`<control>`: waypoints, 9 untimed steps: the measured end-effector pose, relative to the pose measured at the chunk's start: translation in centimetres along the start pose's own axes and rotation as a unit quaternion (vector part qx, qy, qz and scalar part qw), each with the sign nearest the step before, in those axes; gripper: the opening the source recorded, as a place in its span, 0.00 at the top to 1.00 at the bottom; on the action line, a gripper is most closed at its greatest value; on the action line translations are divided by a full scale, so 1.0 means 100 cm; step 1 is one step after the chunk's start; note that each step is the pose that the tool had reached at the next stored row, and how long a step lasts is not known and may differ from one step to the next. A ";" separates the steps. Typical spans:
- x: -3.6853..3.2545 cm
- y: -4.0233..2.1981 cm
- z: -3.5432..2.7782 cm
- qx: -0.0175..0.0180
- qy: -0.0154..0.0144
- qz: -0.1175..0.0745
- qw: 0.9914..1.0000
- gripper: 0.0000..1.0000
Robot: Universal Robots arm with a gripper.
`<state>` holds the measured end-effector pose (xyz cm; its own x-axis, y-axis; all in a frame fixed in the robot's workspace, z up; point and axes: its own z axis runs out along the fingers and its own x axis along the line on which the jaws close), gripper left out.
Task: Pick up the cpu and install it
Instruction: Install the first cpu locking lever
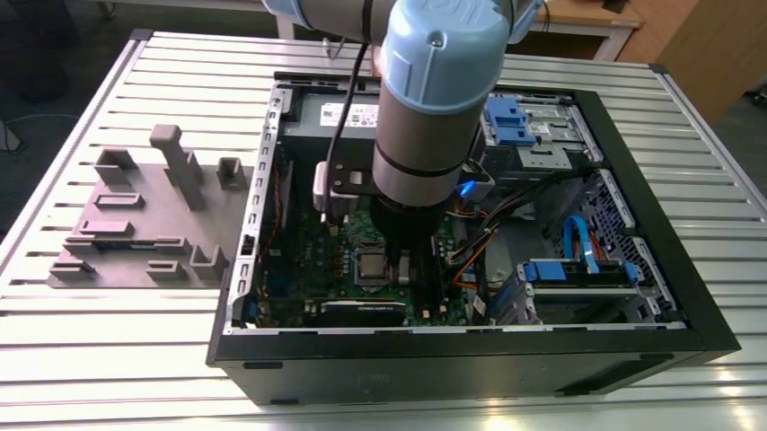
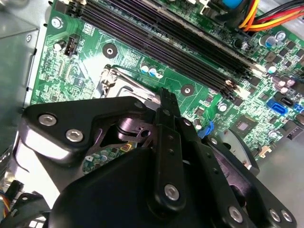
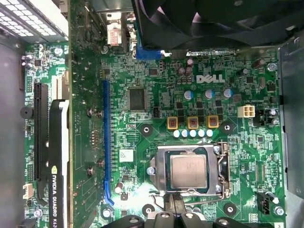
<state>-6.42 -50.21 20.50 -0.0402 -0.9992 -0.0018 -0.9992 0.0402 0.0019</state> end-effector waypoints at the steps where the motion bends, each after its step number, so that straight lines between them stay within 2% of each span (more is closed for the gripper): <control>1: 0.0000 -0.0001 0.0005 0.000 0.000 0.000 1.000 0.90; 9: -0.0001 -0.0008 0.0059 0.000 0.000 -0.001 1.000 0.90</control>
<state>-6.35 -50.21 19.91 -0.0382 -0.9993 -0.0020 -0.9993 0.0382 0.0018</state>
